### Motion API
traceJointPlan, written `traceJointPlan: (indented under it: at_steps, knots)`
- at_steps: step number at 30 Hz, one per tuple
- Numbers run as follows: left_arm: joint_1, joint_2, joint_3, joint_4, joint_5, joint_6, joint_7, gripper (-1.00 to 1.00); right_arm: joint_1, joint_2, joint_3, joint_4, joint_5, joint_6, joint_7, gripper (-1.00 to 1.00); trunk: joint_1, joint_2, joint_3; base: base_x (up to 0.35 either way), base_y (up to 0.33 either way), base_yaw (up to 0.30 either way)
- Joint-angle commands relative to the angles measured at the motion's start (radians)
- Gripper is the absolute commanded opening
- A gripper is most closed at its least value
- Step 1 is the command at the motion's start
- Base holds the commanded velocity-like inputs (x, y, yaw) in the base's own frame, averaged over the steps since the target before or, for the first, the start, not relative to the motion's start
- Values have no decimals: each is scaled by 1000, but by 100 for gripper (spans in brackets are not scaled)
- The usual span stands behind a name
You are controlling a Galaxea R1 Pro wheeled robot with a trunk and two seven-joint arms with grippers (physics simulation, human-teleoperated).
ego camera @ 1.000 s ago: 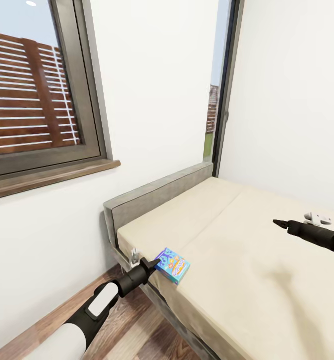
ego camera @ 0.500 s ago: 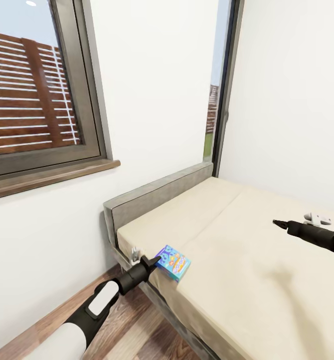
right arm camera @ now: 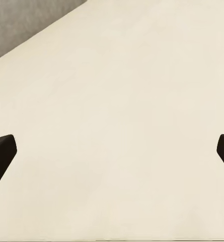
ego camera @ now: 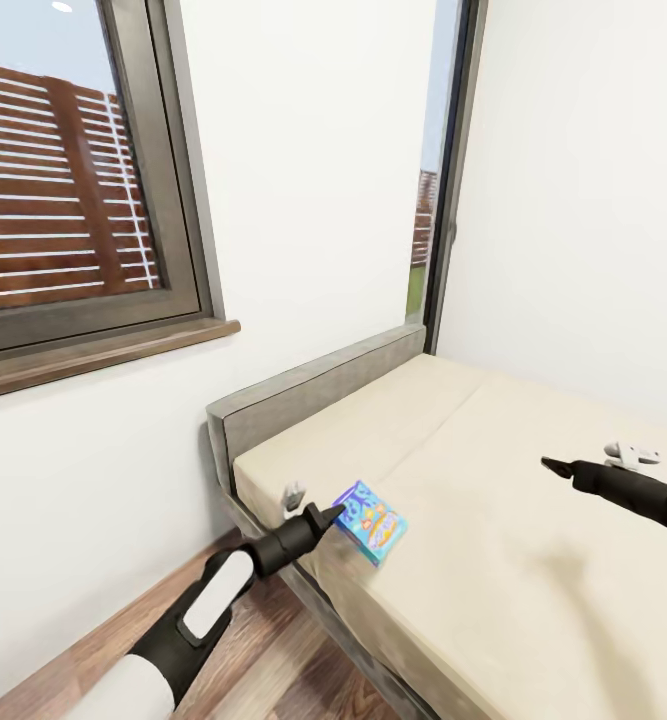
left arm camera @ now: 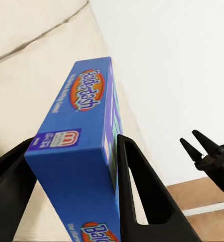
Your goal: Put all the toys in the child's room - the three board games (two on the bed and one on the table), the two jigsaw puzzles on the table, and the tennis ball on the table - inside the toy box on the table in the child's room.
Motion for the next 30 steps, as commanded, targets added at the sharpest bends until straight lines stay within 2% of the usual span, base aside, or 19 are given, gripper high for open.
traceJointPlan:
  at_steps: [1, 2, 7, 15, 30]
  knots:
    - [16, 1, -7, -45, 4, 6, 40, -100, 5, 1, -1, -6, 2, 5, 5, 100, 0, 0, -1, 0, 0, 0]
    - [66, 5, -19, -168, -3, 7, 155, -100, 16, 3, -1, -19, 1, 3, 6, 100, 0, 0, -1, 0, 0, 0]
    - [125, 9, -14, -276, -6, 8, 244, -100, 23, 6, 5, -51, 1, 6, 10, 100, 0, 0, -1, 0, 0, 0]
    - [169, 21, 20, -338, -5, 16, 290, -100, 36, 9, 9, -94, 1, 9, 15, 100, 0, 0, -1, 0, 0, 0]
    - [185, 29, 35, -359, -8, 18, 308, -100, 46, 12, 10, -113, 1, 10, 17, 100, 0, 0, -1, 0, 0, 0]
